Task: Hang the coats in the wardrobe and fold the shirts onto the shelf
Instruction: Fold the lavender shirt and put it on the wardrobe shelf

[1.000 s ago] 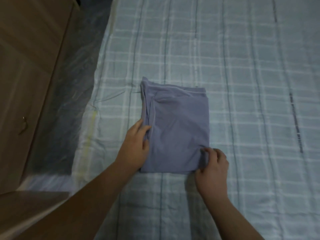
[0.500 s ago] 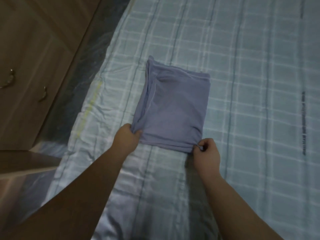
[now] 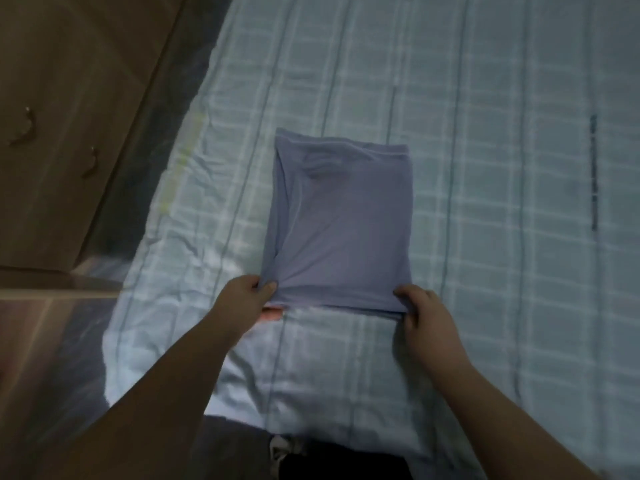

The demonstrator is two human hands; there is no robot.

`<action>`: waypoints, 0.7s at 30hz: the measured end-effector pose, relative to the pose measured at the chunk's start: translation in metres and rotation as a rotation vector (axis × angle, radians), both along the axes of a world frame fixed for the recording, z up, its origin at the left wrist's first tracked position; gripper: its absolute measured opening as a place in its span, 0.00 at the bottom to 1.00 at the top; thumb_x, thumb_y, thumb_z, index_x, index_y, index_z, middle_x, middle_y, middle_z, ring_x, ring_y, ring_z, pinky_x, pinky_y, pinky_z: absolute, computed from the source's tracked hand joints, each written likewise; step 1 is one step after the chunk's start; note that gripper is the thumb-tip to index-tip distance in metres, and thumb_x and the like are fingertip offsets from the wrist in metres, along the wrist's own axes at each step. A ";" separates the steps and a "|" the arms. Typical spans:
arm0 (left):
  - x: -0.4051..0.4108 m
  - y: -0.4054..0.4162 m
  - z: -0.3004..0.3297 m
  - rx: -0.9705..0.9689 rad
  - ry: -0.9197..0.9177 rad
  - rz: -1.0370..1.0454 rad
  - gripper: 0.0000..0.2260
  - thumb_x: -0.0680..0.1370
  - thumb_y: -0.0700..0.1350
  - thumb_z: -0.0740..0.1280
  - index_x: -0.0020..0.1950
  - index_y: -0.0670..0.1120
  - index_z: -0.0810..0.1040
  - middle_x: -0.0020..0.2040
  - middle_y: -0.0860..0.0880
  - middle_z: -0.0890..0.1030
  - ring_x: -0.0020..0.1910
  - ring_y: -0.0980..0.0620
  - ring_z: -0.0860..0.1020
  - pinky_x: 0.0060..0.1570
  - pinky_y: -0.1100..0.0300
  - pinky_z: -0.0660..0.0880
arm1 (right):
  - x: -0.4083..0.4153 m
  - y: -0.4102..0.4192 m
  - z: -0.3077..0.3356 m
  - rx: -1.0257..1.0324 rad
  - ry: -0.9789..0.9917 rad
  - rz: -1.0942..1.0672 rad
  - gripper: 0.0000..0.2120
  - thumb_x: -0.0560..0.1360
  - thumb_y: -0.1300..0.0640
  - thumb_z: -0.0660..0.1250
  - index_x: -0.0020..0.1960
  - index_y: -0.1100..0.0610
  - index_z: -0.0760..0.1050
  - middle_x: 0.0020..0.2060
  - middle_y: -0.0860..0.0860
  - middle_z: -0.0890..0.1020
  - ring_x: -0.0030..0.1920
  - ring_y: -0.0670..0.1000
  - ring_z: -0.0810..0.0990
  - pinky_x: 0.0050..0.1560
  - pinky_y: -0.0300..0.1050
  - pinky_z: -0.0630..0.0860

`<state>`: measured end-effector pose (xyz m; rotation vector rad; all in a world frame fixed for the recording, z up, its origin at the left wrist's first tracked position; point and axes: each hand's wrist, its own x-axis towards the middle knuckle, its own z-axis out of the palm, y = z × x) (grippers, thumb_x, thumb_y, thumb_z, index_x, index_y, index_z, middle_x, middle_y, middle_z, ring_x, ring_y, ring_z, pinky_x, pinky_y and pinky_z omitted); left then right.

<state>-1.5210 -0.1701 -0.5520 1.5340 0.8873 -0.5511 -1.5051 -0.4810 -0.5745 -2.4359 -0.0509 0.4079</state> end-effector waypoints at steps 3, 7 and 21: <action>-0.030 0.004 0.009 -0.051 0.042 0.008 0.10 0.80 0.42 0.67 0.54 0.35 0.78 0.51 0.37 0.82 0.44 0.44 0.85 0.41 0.56 0.82 | -0.031 0.001 0.007 0.042 0.103 -0.114 0.19 0.70 0.73 0.61 0.51 0.53 0.77 0.46 0.51 0.81 0.45 0.51 0.78 0.44 0.36 0.65; -0.070 0.009 0.035 -0.227 0.133 0.036 0.14 0.80 0.42 0.67 0.60 0.34 0.76 0.54 0.37 0.82 0.48 0.44 0.84 0.45 0.55 0.81 | -0.068 0.000 0.027 0.225 0.244 -0.255 0.22 0.69 0.75 0.61 0.42 0.47 0.78 0.40 0.43 0.82 0.44 0.49 0.79 0.44 0.32 0.70; 0.068 0.003 0.105 -0.413 -0.288 0.326 0.13 0.83 0.47 0.56 0.55 0.45 0.79 0.49 0.41 0.84 0.47 0.44 0.84 0.42 0.53 0.81 | 0.100 0.032 0.125 1.226 0.463 -0.677 0.16 0.73 0.73 0.55 0.51 0.60 0.76 0.35 0.52 0.83 0.35 0.47 0.82 0.42 0.37 0.80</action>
